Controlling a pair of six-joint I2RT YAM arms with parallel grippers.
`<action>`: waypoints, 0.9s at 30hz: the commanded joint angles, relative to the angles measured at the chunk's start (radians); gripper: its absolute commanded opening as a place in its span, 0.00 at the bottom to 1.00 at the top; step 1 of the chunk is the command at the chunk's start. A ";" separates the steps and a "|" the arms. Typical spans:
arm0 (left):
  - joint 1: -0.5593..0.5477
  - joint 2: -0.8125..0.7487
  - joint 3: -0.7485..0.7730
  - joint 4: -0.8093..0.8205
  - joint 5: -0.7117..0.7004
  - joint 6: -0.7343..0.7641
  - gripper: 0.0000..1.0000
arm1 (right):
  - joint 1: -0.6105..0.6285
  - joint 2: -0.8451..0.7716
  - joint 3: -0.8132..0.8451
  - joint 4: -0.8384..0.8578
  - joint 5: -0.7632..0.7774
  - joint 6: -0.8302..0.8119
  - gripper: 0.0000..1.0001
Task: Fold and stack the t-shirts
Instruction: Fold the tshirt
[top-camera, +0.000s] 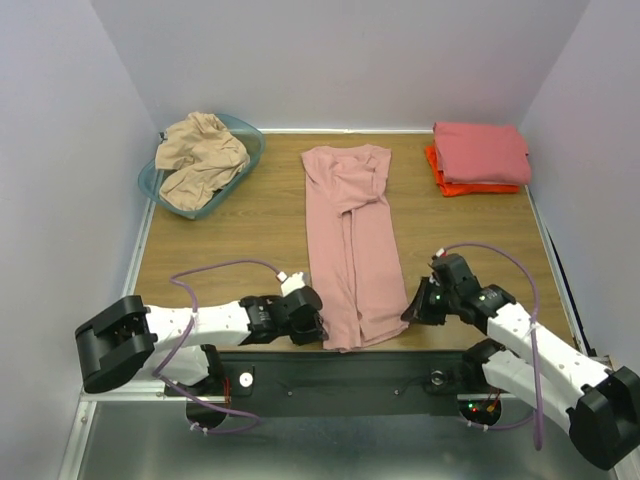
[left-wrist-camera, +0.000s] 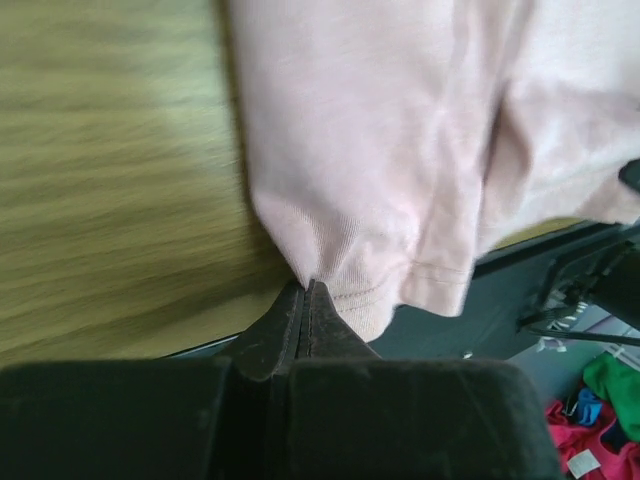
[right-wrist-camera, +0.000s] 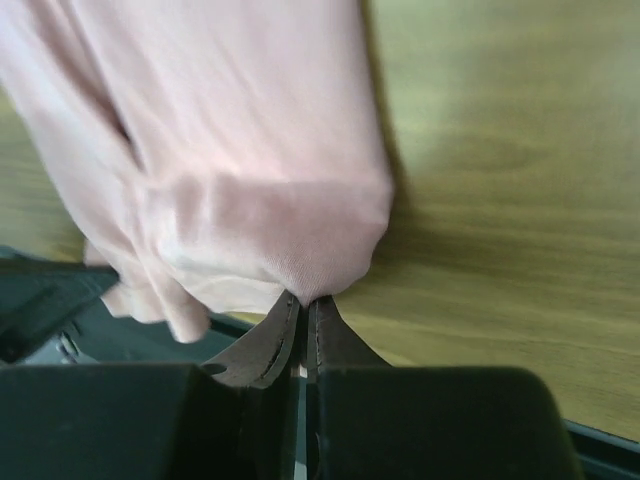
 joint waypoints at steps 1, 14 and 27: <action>0.057 0.034 0.132 -0.024 -0.028 0.105 0.00 | 0.009 -0.008 0.134 0.032 0.131 -0.021 0.00; 0.393 0.131 0.326 -0.006 0.029 0.377 0.00 | 0.006 0.363 0.427 0.210 0.355 -0.057 0.00; 0.591 0.416 0.639 -0.063 0.028 0.523 0.00 | -0.022 0.646 0.665 0.241 0.499 -0.060 0.01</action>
